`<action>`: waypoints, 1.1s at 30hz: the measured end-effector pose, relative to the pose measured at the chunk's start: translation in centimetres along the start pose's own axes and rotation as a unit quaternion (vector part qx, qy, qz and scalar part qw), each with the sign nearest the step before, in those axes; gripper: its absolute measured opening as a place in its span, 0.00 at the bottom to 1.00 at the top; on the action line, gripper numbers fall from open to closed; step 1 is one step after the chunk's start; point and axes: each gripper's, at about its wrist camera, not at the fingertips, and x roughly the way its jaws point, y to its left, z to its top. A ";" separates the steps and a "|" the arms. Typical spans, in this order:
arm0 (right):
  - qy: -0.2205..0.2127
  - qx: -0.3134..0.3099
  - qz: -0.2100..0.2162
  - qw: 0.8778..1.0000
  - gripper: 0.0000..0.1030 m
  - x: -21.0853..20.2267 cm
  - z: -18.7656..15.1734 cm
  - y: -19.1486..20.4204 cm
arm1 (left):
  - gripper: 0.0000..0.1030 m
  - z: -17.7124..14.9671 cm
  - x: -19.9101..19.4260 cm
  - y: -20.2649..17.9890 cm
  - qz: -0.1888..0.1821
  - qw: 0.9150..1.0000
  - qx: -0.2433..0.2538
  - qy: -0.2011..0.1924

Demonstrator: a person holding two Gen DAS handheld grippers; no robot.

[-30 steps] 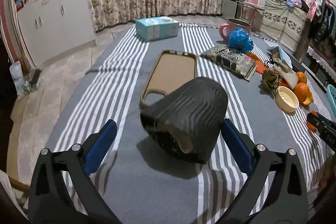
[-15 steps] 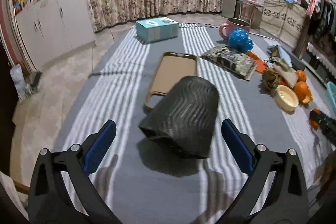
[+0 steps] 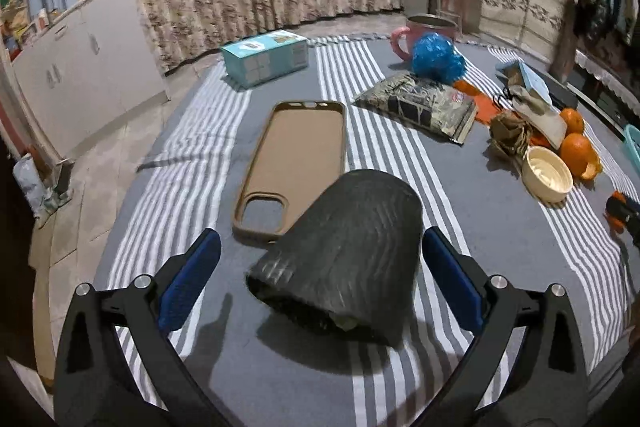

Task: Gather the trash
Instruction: 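Lift the black sleeve with the left tool while the right tool grasps the orange lid, then carry both items to the blue basket and open both tools over it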

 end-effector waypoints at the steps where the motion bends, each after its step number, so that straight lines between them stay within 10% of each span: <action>1: 0.000 -0.001 -0.001 1.000 0.39 0.0 0.1 0.0 | 0.94 0.0 0.4 0.0 -0.010 1.000 0.002 0.004; 13: -0.010 -0.012 -0.022 1.000 0.39 -2.3 1.1 0.0 | 0.69 0.0 1.2 -1.5 -0.067 0.997 0.032 0.028; 23: -0.061 -0.010 -0.053 0.997 0.39 -5.9 4.7 -3.5 | 0.69 4.6 -2.8 -3.5 -0.054 0.997 0.024 -0.050; 33: -0.122 0.040 -0.126 0.984 0.39 -9.8 8.4 -14.2 | 0.69 9.8 -5.8 -15.6 -0.104 0.984 0.054 -0.135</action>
